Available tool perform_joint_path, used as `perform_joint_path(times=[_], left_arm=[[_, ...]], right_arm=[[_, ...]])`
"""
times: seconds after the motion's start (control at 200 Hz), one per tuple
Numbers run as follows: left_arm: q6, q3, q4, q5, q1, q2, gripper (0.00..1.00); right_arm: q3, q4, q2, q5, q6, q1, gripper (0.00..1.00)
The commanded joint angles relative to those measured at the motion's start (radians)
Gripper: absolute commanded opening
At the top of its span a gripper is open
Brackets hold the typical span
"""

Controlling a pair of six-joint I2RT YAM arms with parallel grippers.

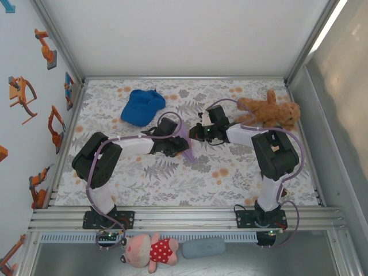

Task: Fold a paper plane with a square sheet of paper (pick it up from the middle)
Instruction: Move a paper plane to the center of the table.

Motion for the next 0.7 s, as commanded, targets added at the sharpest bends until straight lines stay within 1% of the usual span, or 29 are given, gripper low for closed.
perform_joint_path(times=[0.0, 0.125, 0.421, 0.536, 0.571, 0.626, 0.696], left_arm=[[0.002, 0.043, -0.009, 0.013, -0.002, 0.020, 0.34], [-0.003, 0.054, -0.008, 0.015, -0.002, 0.033, 0.32], [0.004, 0.063, -0.035, 0.013, 0.001, 0.033, 0.18], [0.022, 0.067, -0.060, 0.001, 0.006, 0.019, 0.12], [0.026, 0.066, -0.062, 0.003, 0.009, 0.014, 0.10], [0.033, 0.068, -0.076, -0.002, 0.013, 0.008, 0.09], [0.056, 0.079, -0.106, -0.003, 0.022, -0.001, 0.06]], right_arm=[[-0.006, 0.018, -0.024, -0.017, 0.013, -0.003, 0.00], [-0.006, 0.019, -0.023, -0.021, 0.019, -0.002, 0.00], [-0.001, 0.005, -0.033, -0.006, 0.024, -0.003, 0.01], [-0.002, -0.015, -0.057, 0.021, 0.019, -0.013, 0.08], [-0.004, -0.021, -0.071, 0.035, 0.017, -0.019, 0.15], [-0.012, -0.030, -0.098, 0.059, 0.010, -0.029, 0.24], [-0.018, -0.054, -0.136, 0.098, -0.007, -0.045, 0.30]])
